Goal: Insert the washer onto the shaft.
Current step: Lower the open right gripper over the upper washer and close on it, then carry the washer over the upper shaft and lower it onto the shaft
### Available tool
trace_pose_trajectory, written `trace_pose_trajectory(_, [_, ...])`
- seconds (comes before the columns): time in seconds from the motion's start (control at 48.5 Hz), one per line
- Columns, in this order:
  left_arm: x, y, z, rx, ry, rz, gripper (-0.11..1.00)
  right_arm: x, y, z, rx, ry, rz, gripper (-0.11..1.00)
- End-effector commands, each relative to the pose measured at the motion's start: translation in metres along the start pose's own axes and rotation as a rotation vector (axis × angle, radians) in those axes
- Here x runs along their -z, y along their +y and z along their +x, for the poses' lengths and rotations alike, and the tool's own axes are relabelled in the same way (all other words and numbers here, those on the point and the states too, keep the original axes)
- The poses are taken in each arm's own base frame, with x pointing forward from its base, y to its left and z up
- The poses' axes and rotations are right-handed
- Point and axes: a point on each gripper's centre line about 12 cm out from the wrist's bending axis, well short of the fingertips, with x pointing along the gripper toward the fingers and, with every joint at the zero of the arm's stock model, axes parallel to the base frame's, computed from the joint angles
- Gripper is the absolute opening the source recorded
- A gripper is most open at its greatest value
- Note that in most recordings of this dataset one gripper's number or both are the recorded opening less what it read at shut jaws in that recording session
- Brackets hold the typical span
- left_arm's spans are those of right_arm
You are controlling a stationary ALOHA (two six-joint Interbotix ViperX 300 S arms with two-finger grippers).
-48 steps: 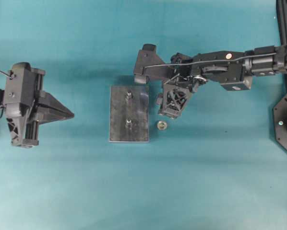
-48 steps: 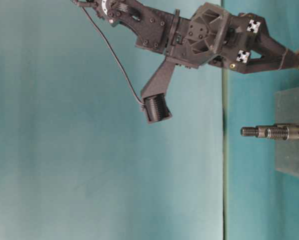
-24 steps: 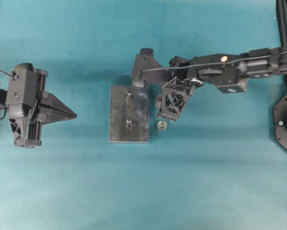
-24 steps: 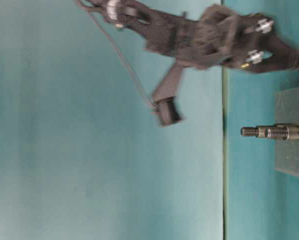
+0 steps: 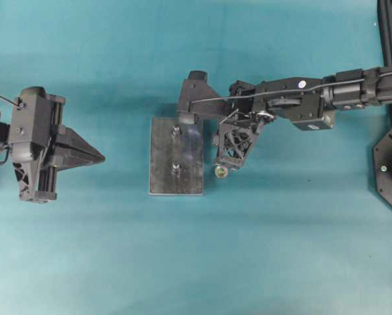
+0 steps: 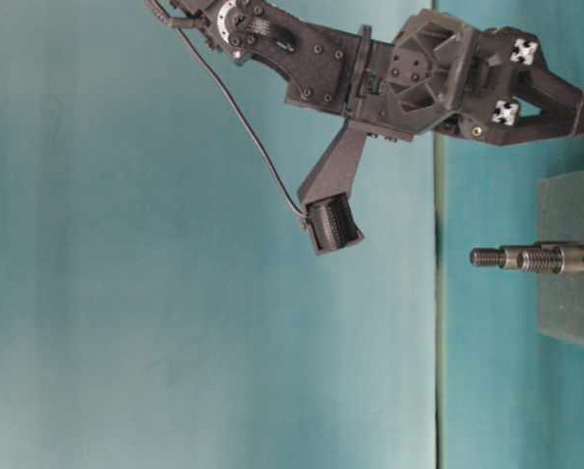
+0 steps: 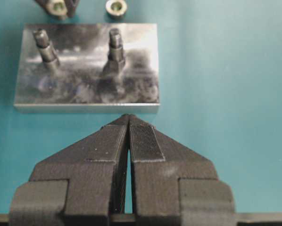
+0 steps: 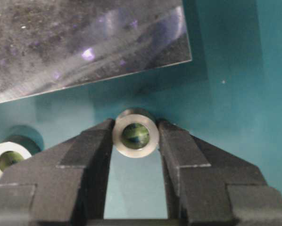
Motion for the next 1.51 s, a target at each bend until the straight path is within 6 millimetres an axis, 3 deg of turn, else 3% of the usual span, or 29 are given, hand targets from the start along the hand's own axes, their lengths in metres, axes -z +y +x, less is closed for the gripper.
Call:
trace_pose_trajectory(0.0, [-0.009, 0.000, -0.001, 0.000, -0.029, 0.000, 0.00, -0.014, 0.003, -0.016, -0.004, -0.061, -0.002, 0.31])
trace_pose_trajectory(0.248, [-0.009, -0.001, -0.002, 0.002, -0.029, 0.001, 0.00, -0.029, 0.002, -0.047, -0.002, -0.044, -0.004, 0.31])
trace_pose_trajectory(0.619, [-0.009, -0.001, -0.002, 0.002, -0.031, 0.002, 0.00, -0.077, 0.005, -0.092, 0.001, -0.083, -0.028, 0.31])
trace_pose_trajectory(1.032, [-0.008, 0.000, -0.002, 0.002, -0.028, 0.001, 0.00, -0.105, 0.021, -0.086, -0.008, -0.085, -0.085, 0.31])
trace_pose_trajectory(1.486, [-0.005, -0.001, -0.002, 0.003, -0.023, 0.003, 0.00, -0.106, 0.028, -0.076, -0.012, -0.051, -0.103, 0.31])
